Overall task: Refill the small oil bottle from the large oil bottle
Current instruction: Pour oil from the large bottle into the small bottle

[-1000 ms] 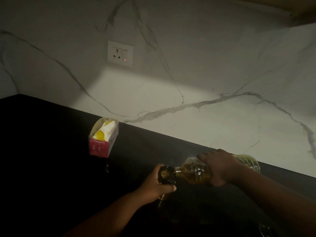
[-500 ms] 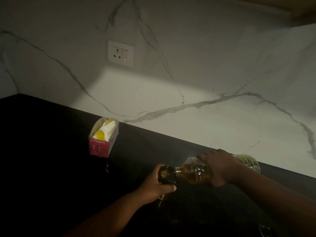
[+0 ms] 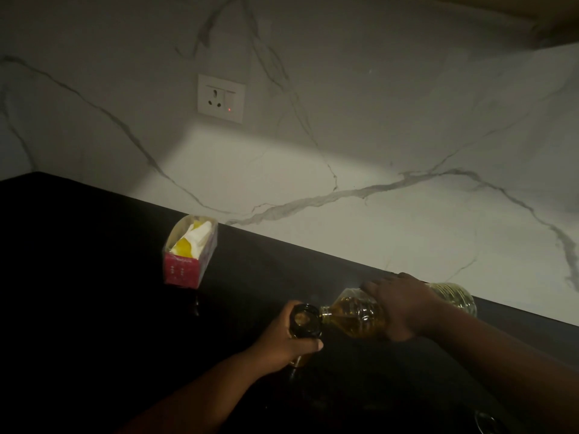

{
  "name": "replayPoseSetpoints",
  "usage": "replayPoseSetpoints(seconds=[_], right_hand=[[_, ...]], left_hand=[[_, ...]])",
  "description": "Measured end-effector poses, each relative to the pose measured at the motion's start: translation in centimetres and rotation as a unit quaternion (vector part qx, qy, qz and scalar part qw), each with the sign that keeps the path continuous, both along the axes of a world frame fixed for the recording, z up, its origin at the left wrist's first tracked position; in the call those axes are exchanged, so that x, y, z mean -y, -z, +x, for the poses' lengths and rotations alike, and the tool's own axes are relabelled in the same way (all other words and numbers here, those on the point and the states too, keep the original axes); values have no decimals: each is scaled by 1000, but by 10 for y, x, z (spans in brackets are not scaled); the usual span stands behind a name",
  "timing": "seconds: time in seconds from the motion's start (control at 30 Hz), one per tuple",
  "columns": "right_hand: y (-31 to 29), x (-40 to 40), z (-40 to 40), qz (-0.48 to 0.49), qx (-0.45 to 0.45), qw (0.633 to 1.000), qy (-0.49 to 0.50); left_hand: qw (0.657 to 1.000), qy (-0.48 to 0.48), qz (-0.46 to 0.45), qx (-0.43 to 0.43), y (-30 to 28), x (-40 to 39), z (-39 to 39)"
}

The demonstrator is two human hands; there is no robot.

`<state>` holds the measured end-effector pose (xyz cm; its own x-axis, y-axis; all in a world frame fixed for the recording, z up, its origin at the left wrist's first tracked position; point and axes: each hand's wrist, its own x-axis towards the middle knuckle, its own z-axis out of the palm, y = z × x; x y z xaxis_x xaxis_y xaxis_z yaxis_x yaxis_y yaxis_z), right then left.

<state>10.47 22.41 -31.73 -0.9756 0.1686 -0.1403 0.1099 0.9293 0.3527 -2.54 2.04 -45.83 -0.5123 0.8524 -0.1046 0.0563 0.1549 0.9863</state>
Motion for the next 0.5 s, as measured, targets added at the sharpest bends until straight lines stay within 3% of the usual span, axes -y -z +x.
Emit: replayPoseSetpoints(seconds=[0.5], right_hand=[[-2,2,1,-7,8,1000,4]], left_hand=[[1000,-1,3,-4,-1,1,1]])
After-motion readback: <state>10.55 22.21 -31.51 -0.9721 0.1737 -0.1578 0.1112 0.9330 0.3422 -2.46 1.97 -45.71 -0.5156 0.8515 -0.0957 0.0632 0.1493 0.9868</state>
